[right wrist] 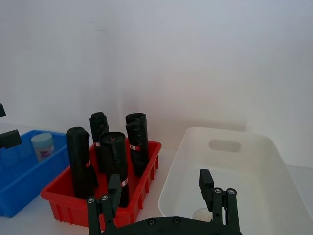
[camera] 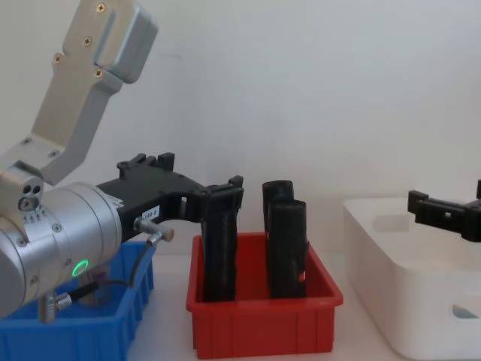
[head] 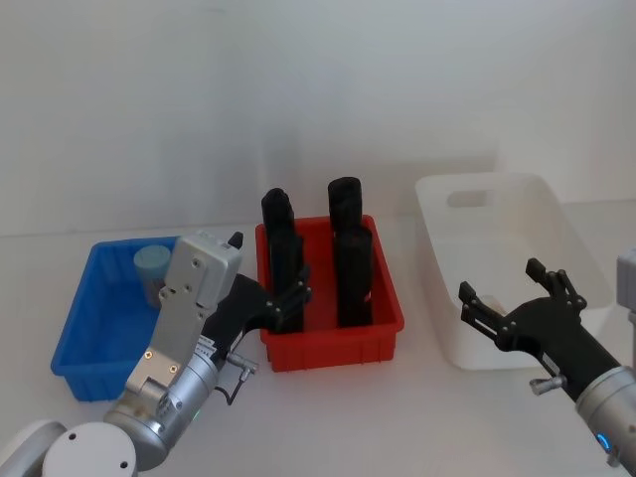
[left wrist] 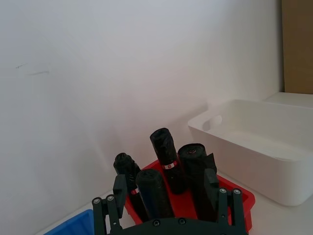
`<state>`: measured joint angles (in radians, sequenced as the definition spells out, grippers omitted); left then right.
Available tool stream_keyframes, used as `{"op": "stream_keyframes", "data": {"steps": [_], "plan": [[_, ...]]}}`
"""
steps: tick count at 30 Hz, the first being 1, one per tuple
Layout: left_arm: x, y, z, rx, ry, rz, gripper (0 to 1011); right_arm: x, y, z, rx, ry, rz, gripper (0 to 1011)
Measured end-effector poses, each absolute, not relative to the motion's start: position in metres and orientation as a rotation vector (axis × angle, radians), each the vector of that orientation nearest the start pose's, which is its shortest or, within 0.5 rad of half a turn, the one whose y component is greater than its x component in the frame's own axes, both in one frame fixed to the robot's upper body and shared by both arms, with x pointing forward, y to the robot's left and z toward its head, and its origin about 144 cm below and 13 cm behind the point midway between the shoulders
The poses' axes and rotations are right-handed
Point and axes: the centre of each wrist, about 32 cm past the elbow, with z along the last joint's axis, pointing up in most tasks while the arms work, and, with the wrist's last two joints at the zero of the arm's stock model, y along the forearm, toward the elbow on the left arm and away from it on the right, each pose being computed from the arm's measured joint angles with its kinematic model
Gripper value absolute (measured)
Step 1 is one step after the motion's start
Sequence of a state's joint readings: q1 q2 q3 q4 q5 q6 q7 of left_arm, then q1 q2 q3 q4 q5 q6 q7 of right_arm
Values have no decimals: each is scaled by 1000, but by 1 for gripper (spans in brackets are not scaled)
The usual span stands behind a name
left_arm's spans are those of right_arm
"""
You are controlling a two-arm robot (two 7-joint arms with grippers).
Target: Pick the cotton swabs from the blue box and place them into the white box.
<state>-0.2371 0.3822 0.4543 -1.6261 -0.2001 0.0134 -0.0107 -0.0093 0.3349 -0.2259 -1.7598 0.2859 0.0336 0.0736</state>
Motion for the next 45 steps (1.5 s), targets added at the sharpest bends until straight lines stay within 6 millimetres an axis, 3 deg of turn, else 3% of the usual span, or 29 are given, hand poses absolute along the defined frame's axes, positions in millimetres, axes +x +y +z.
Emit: {"op": "stream_keyframes", "data": {"steps": [11,20,45], "plan": [[492,198,1204,61,-268,1124,1004,462,-235,1183,-7,-73,-1183,1001],[492,198,1204,61,-268,1124,1004,489,-228,1176,-49,-76,-1121,1001],[492,198,1204,61,-268,1124,1004,565,-187,1161,-103,-76,-982,1002]]}}
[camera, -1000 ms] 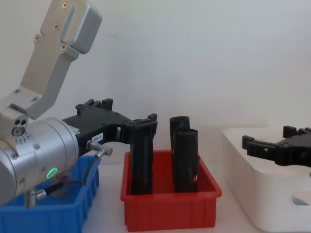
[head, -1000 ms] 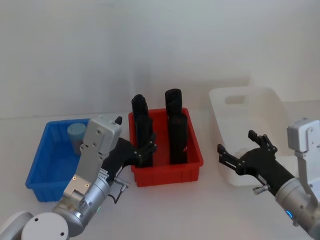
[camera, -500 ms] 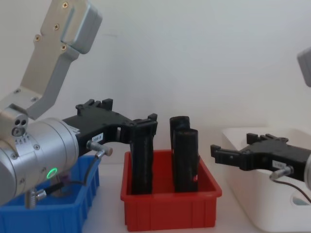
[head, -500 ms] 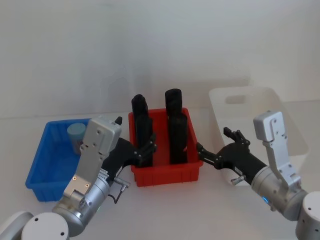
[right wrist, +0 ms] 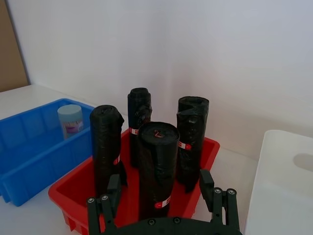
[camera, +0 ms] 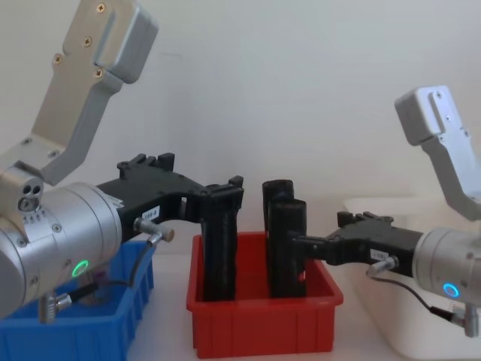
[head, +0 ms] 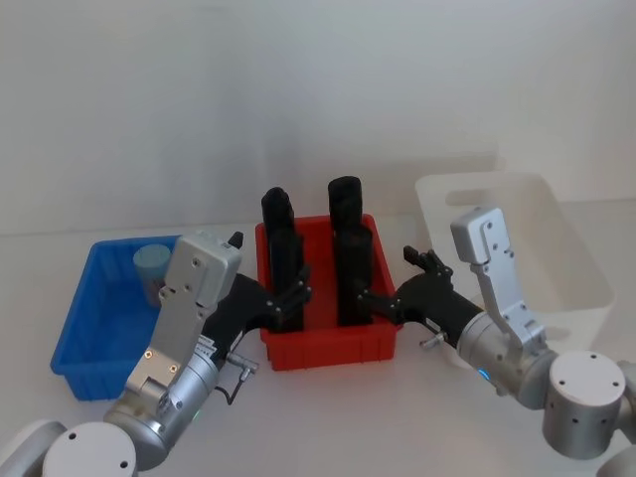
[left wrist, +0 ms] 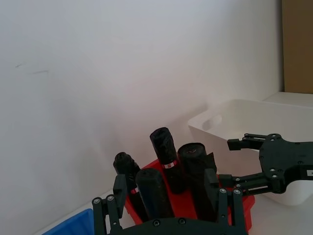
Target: Pick the cotton swabs from the blue box and place them into the white box.
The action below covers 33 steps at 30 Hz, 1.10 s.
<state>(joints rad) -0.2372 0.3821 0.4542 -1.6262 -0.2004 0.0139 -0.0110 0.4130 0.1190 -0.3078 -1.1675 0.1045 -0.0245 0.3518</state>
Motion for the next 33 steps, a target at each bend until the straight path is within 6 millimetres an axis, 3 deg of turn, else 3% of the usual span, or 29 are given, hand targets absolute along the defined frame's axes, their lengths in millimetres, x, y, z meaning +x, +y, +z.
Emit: {"op": "stream_keyframes", "data": {"steps": [23,33], "plan": [[492,198,1204,61,-268,1124,1004,613,-162,1152,-130,-55,-964,1001],[492,198,1204,61,-268,1124,1004,628,-154,1148,-122,-41,-945,776]]}}
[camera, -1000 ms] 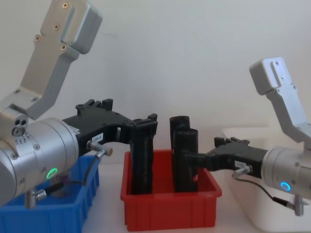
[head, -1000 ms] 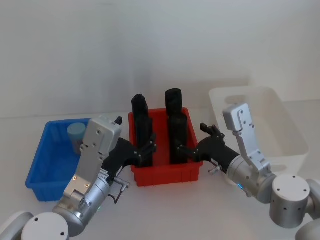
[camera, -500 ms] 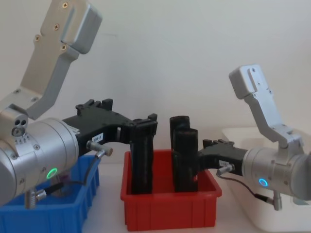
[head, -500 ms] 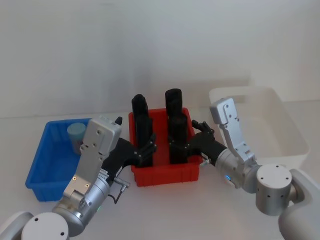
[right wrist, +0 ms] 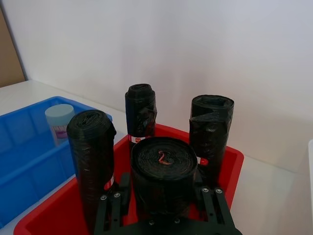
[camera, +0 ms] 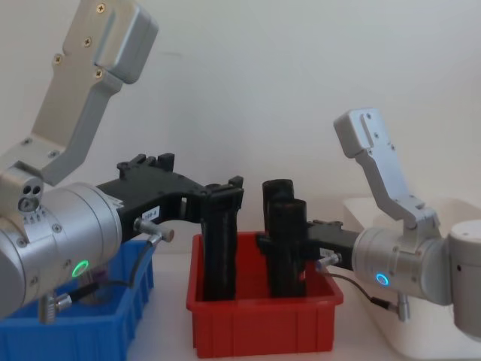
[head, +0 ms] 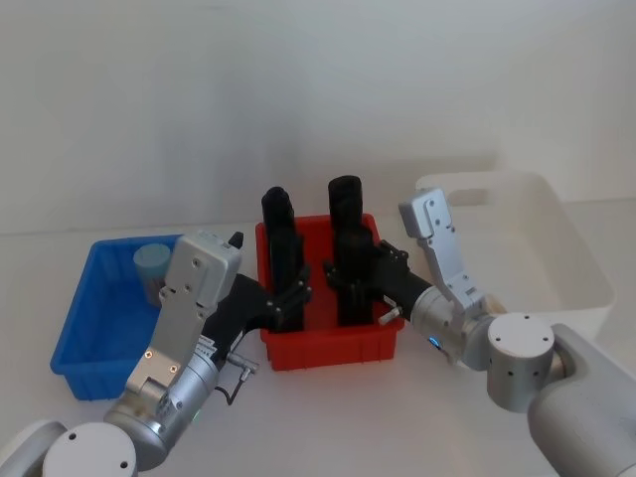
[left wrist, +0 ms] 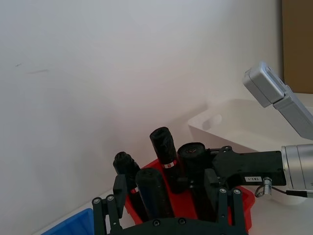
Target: Pick the cotton swabs from the blue box and place them into the white box.
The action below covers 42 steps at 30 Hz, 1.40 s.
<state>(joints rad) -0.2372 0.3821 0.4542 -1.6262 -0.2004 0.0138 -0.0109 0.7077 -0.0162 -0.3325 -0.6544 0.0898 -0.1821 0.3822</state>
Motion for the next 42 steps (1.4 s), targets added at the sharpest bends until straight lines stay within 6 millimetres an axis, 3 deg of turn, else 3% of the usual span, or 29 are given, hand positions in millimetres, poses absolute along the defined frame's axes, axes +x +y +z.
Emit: {"op": "stream_keyframes", "data": {"steps": [9,27,42], "plan": [[492,198,1204,61,-268,1124,1004,632,-150,1148,-104,-35,-937,506],[492,198,1204,61,-268,1124,1004,610,-157,1177,23,-93,-965,431],[492,198,1204,61,-268,1124,1004,578,-178,1209,95,-180,-1067,431]]}}
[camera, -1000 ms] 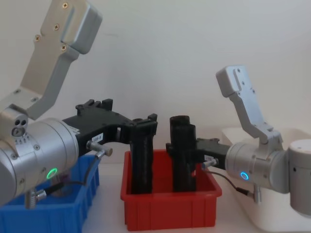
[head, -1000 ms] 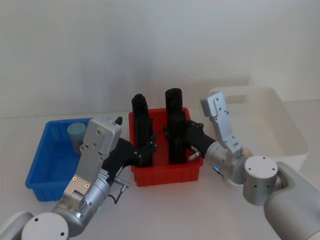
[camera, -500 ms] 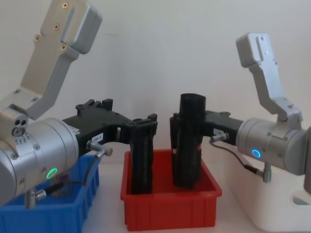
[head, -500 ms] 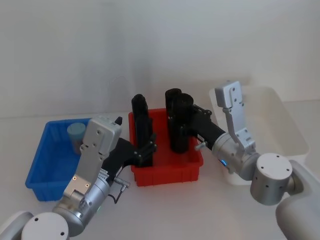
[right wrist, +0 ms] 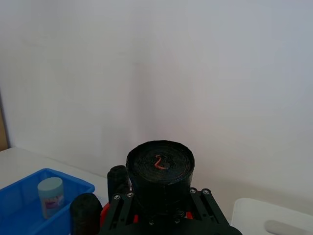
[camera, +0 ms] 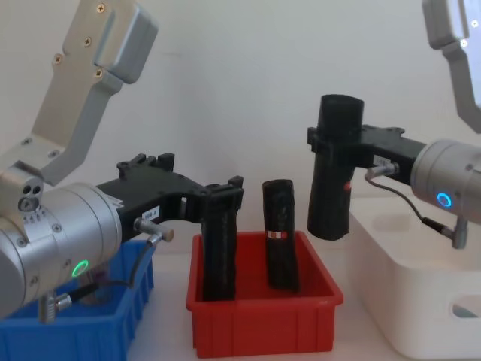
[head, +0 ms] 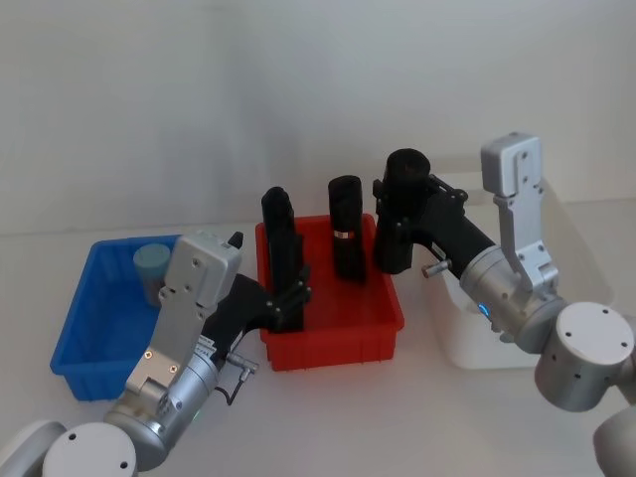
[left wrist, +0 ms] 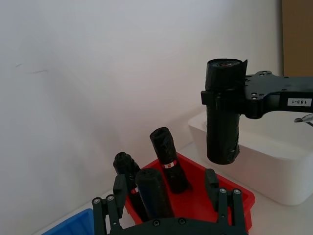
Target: Pick the cotton swabs from the blue box and place them into the white box.
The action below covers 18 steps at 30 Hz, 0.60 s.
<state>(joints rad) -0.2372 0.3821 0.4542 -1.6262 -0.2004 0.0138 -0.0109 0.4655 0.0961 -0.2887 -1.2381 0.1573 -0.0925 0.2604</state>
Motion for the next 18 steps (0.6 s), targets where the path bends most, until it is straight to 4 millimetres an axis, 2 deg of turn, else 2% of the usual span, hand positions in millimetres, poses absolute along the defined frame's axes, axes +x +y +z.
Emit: {"op": "stream_keyframes", "data": {"steps": [18], "plan": [[492,198,1204,61,-268,1124,1004,551,-225,1226,71,-218,-1254,431]]}}
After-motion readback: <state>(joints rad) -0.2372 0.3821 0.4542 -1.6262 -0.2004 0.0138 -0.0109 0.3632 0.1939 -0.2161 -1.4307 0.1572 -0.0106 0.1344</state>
